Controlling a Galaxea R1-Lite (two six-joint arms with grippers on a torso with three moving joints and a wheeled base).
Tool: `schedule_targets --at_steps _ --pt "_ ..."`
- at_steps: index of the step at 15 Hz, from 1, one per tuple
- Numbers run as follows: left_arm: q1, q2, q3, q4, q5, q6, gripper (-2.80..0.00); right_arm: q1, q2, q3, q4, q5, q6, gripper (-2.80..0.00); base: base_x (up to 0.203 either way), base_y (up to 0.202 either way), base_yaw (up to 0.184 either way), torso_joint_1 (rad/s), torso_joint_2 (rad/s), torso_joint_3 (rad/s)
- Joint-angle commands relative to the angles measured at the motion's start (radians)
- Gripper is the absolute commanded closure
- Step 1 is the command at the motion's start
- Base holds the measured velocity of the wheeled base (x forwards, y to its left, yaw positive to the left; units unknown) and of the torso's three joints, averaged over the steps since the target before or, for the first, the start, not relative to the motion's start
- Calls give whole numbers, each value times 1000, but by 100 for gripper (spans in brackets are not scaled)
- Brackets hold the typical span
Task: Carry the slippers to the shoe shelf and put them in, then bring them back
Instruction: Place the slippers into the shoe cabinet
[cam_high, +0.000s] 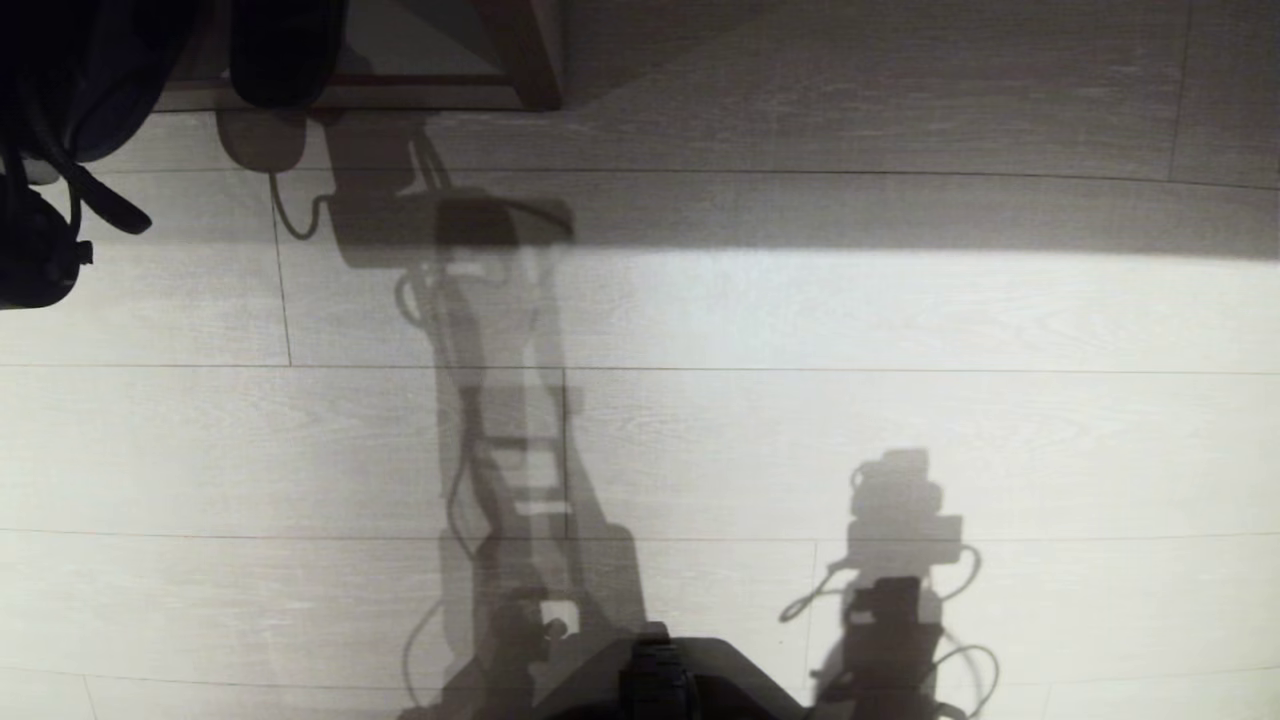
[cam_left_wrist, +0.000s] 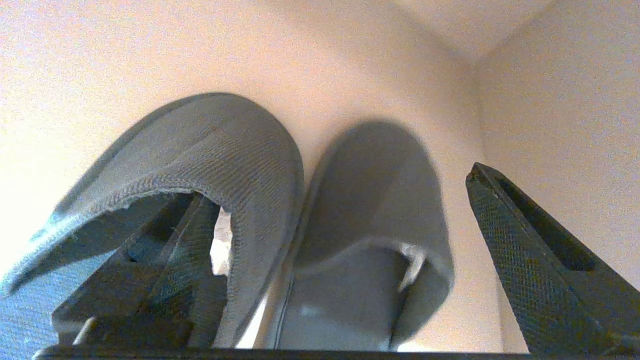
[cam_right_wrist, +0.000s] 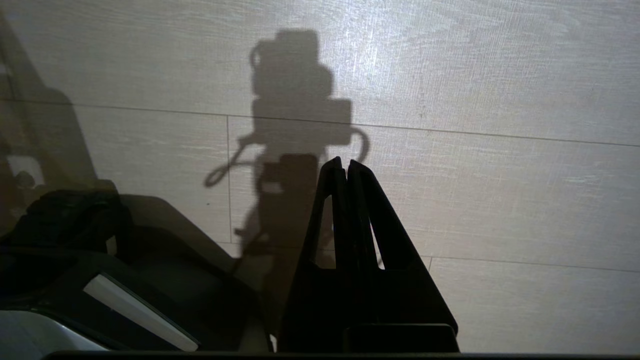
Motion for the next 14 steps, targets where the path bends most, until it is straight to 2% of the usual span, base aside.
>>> schedule_targets --at_steps 1,5,14 --pt "-4 9 -4 -26 22 -18 -280 2 -2 0 0 0 0 0 0 0 0 0 0 0" --pt "-46 7 -2 -62 114 -34 -280 2 -2 0 0 0 0 0 0 0 0 0 0 0" --pt "-158 50 -3 -106 134 -26 -280 0 -2 0 0 0 0 0 0 0 0 0 0 0"
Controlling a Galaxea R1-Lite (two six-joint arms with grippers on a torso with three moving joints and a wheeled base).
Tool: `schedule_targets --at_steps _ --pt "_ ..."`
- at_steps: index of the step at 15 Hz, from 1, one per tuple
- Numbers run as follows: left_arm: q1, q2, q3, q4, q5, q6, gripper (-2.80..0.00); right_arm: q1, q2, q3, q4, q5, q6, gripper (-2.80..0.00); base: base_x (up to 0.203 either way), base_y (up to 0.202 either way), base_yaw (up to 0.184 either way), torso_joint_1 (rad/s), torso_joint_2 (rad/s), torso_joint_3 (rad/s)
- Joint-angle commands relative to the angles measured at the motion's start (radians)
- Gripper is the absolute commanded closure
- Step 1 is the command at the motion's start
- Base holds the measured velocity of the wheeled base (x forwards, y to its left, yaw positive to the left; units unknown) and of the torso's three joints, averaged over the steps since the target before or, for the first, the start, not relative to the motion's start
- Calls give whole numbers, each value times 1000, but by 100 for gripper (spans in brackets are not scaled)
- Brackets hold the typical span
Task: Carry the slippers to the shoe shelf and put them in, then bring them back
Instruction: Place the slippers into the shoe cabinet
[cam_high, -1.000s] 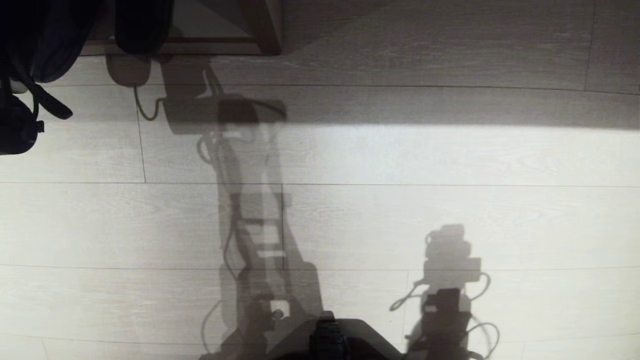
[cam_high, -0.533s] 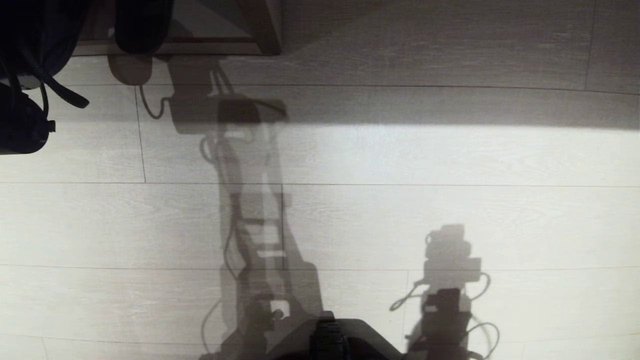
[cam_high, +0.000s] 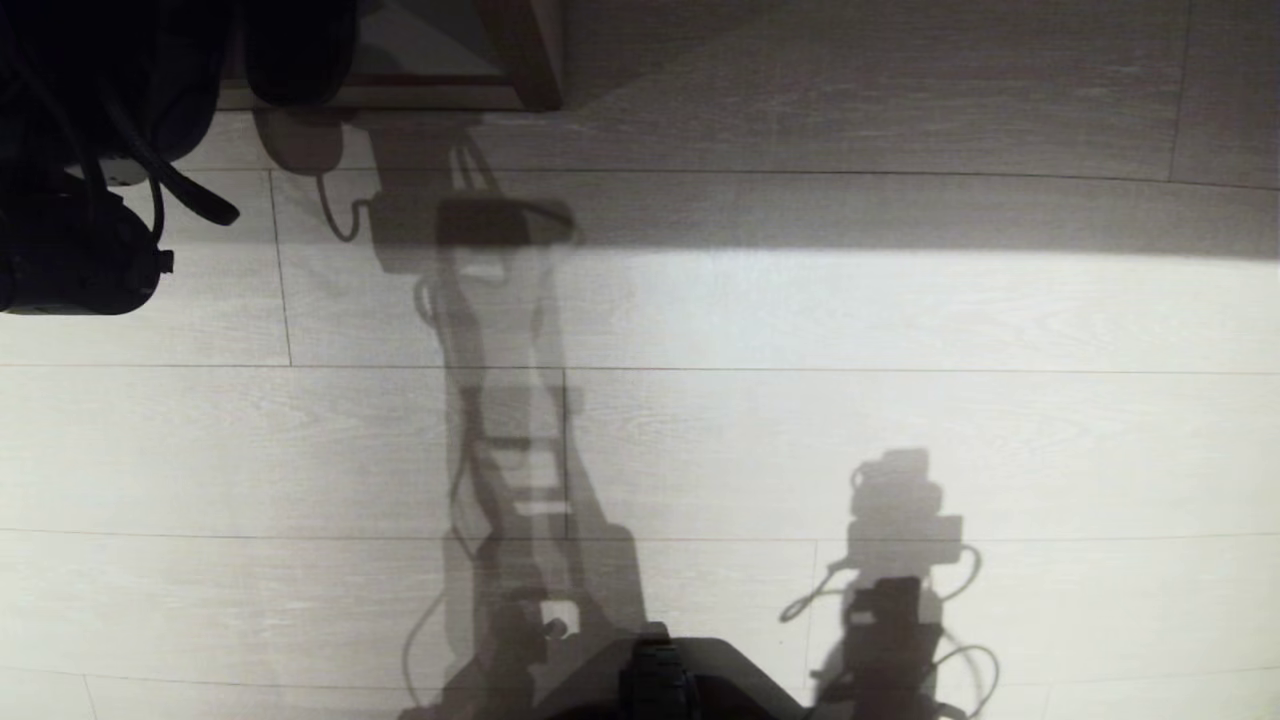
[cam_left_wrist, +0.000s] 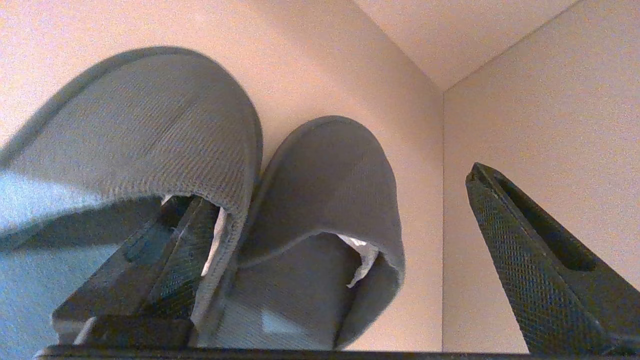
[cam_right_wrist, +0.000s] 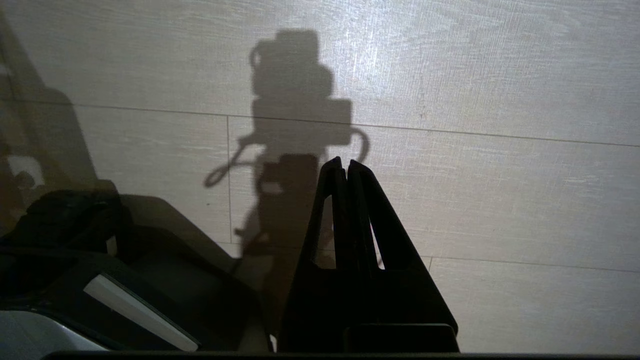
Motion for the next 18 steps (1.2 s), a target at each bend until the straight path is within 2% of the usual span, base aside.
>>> schedule_targets --at_steps 1,4,6,7,10,14,18 --pt "-24 32 -1 -39 11 6 -280 0 -2 0 0 1 0 0 0 0 0 0 0 0" --pt "-63 110 -10 -189 30 108 -280 1 -2 0 0 0 0 0 0 0 0 0 0 0" --pt "-68 117 -5 -201 22 169 -280 0 -2 0 0 0 0 0 0 0 0 0 0 0" --pt "-68 109 -1 -195 12 170 -280 0 -2 0 0 0 0 0 0 0 0 0 0 0" --pt "-49 67 15 -70 -120 148 -280 1 -2 0 0 0 0 0 0 0 0 0 0 0" --pt "-23 32 57 -60 -129 155 -280 1 -2 0 0 0 0 0 0 0 0 0 0 0" --pt "21 -4 104 -50 -185 155 -280 1 -2 0 0 0 0 0 0 0 0 0 0 0"
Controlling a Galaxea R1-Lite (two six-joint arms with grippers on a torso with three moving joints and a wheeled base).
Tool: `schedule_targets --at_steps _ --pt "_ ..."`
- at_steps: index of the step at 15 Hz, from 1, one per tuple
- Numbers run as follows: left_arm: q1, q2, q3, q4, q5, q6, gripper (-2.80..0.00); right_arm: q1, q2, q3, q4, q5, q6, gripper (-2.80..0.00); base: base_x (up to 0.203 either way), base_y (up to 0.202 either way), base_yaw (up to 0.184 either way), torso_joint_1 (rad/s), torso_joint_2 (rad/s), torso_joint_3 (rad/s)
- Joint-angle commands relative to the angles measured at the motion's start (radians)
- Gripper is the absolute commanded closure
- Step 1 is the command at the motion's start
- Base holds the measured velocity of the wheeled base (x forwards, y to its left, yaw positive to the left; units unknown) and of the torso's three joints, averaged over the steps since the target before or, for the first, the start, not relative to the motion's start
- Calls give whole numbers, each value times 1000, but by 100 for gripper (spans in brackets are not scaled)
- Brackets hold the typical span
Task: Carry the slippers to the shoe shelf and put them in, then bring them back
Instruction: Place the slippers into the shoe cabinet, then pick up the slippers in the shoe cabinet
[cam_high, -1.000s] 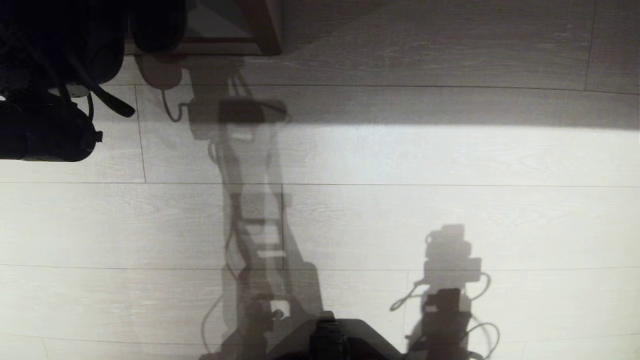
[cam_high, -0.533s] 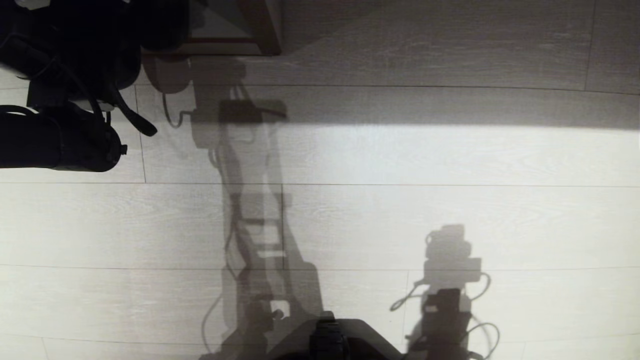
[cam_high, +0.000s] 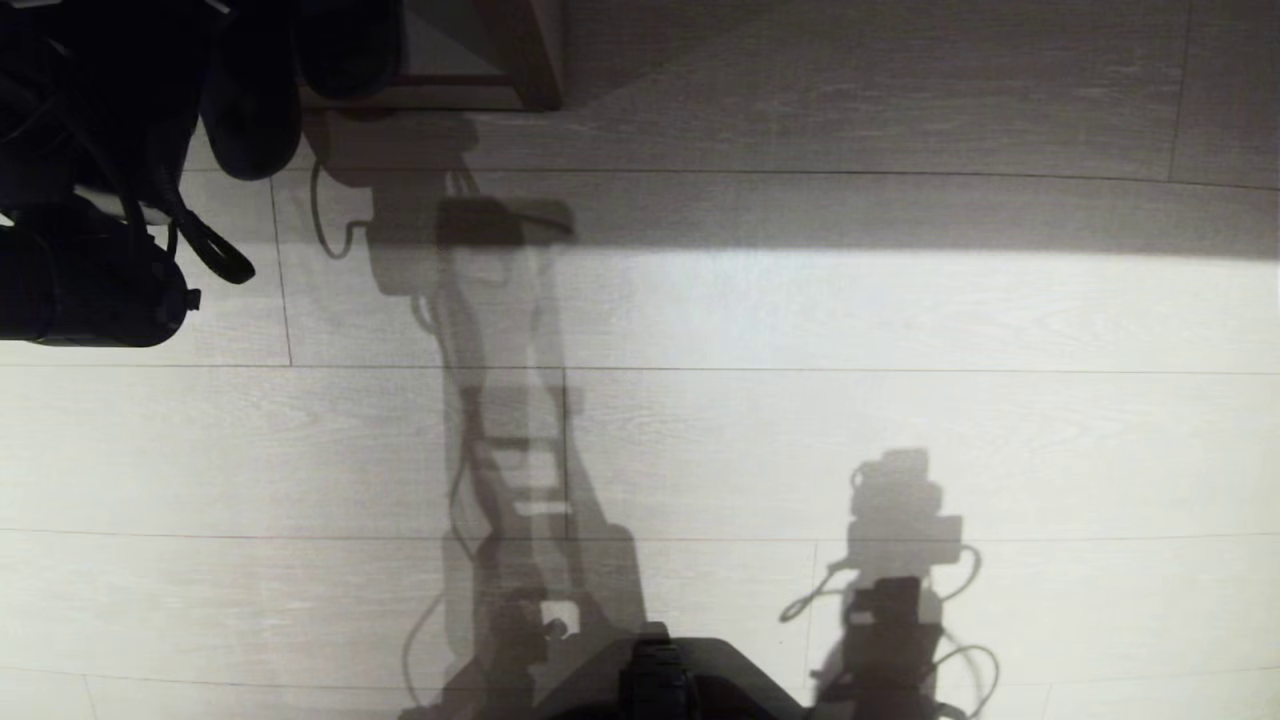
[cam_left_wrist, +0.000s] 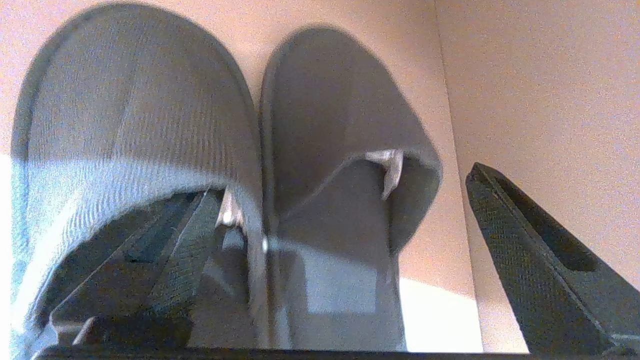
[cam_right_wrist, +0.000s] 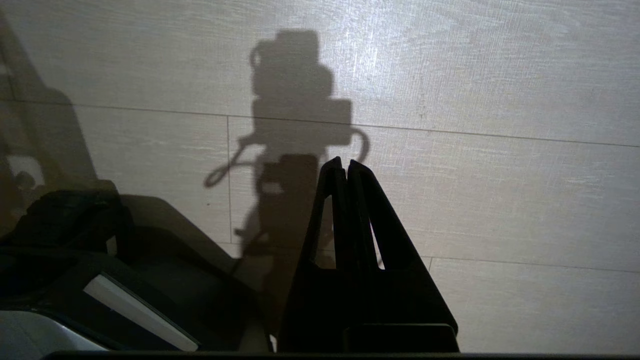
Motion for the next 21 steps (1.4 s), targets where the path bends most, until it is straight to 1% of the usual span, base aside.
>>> schedule_targets --at_steps 1,3,5,8,10,12,15,21 --pt "21 -28 22 1 -23 -2 -280 1 -2 0 0 0 -1 0 0 0 0 0 0 0" --pt "44 -54 41 30 -68 -3 -280 1 -2 0 0 0 -1 0 0 0 0 0 0 0" --pt "56 -63 56 38 -84 -5 -280 0 -2 0 0 2 -1 0 0 0 0 0 0 0" --pt "71 -88 77 53 -94 -7 -280 0 -2 0 0 0 -1 0 0 0 0 0 0 0" --pt "92 -127 104 93 -101 -14 -280 1 -2 0 0 0 -1 0 0 0 0 0 0 0" --pt "98 -148 129 97 -112 -17 -280 1 -2 0 0 0 -1 0 0 0 0 0 0 0" --pt "129 -201 184 101 -119 -50 -280 1 -2 0 0 0 -1 0 0 0 0 0 0 0" --pt "133 -214 199 116 -126 -60 -280 0 -2 0 0 0 -1 0 0 0 0 0 0 0"
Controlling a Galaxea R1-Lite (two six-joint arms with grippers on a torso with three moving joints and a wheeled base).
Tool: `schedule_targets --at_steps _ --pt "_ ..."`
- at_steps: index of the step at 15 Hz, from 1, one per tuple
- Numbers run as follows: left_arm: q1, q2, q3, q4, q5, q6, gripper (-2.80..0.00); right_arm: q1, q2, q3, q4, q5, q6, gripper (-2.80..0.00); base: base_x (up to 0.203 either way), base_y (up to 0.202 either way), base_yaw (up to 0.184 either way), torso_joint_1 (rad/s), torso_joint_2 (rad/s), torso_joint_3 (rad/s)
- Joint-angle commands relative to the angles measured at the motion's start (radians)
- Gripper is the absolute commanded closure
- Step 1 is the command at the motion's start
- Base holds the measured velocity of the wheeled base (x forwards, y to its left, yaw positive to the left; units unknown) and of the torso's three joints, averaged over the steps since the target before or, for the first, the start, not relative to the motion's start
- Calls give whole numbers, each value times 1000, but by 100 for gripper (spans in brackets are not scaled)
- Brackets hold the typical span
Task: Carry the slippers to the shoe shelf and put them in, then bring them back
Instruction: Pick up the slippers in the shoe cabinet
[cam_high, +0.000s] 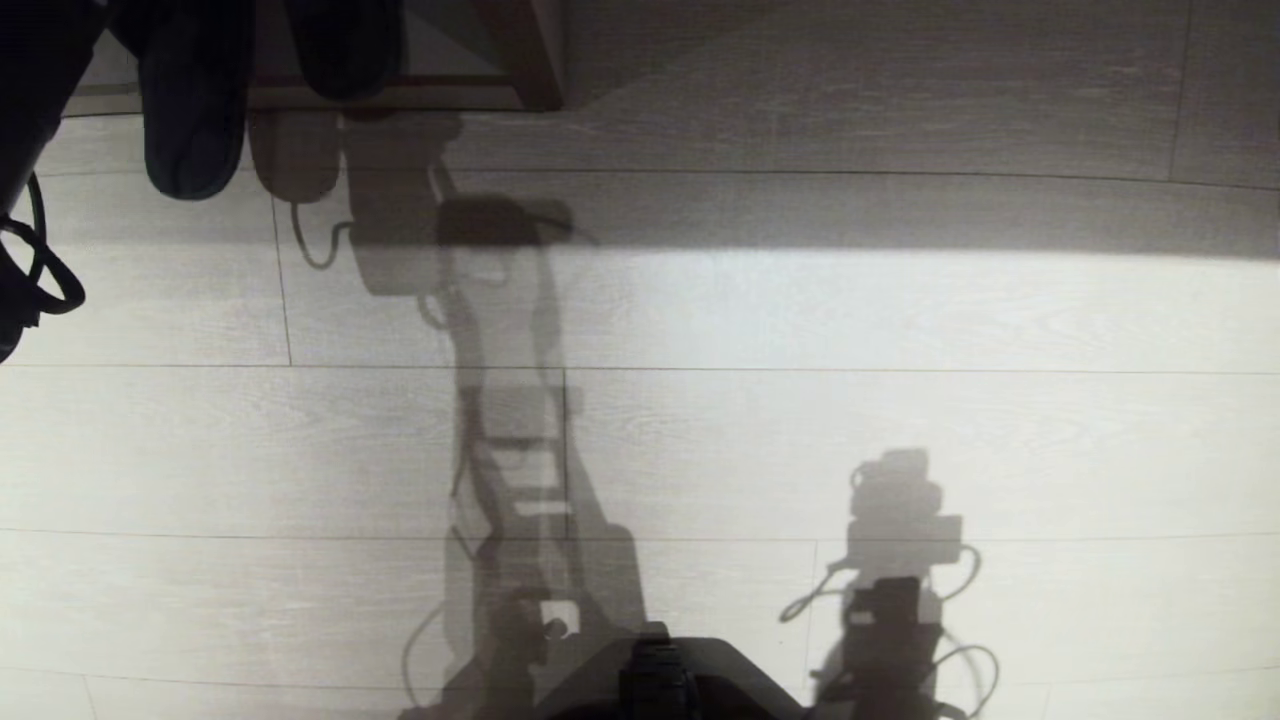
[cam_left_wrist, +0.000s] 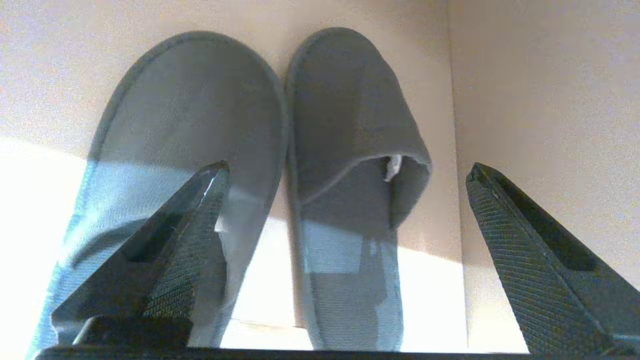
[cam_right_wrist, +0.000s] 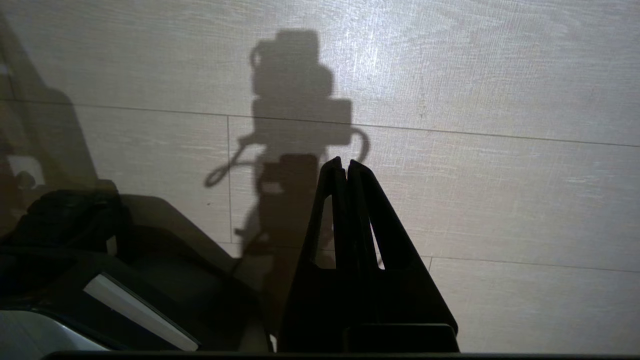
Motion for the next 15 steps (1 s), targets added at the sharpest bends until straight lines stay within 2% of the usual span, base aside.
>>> schedule_targets --at_steps 1,6,11,15 --pt "0 -4 2 -2 -3 -3 -280 0 -2 0 0 1 0 0 0 0 0 0 0 0" --pt "-15 24 -31 0 -2 -1 -280 -1 -2 0 0 1 0 0 0 0 0 0 0 0" --pt "-6 -58 68 7 -4 1 -280 -1 -2 0 0 1 0 0 0 0 0 0 0 0" --pt "-4 -86 95 15 -5 14 -280 -1 -2 0 0 1 0 0 0 0 0 0 0 0"
